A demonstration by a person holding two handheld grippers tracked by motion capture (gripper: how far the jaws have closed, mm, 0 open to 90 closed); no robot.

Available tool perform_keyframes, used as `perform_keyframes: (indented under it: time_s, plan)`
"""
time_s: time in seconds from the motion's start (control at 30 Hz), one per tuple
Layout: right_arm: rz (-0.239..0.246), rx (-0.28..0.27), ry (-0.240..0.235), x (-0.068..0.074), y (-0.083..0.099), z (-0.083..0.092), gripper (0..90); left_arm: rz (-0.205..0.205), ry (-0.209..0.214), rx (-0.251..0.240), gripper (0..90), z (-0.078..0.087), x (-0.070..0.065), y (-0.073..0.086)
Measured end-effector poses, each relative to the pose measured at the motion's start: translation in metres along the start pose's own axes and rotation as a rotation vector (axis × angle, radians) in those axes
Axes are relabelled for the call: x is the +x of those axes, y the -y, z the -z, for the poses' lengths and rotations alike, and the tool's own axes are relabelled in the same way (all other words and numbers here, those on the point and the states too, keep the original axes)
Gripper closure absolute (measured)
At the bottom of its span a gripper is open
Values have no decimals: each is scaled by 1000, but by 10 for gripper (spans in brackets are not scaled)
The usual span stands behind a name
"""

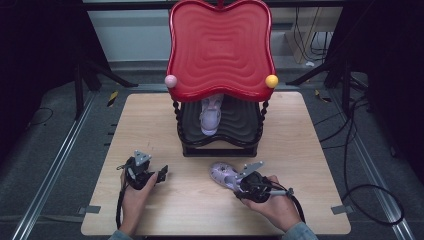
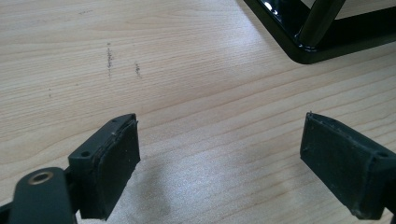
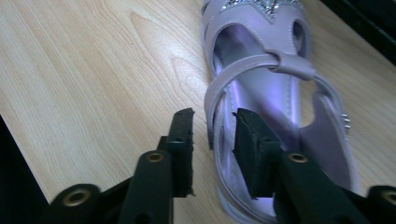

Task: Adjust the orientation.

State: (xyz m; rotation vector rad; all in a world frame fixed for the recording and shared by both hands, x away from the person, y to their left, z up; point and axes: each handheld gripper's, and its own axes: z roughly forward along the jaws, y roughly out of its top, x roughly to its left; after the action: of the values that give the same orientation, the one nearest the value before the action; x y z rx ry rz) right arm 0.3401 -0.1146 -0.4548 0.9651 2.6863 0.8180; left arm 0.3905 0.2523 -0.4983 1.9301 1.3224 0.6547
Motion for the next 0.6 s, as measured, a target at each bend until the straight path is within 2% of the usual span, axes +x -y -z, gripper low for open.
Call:
perform_keyframes:
  time_s: [0.27, 0.6]
  plan:
    - [0, 15, 7, 0, 1, -9, 772, -5, -3, -1, 113, 0, 0, 0]
    - [13, 29, 12, 0, 2, -11, 833, -12, -2, 4, 113, -1, -1, -1]
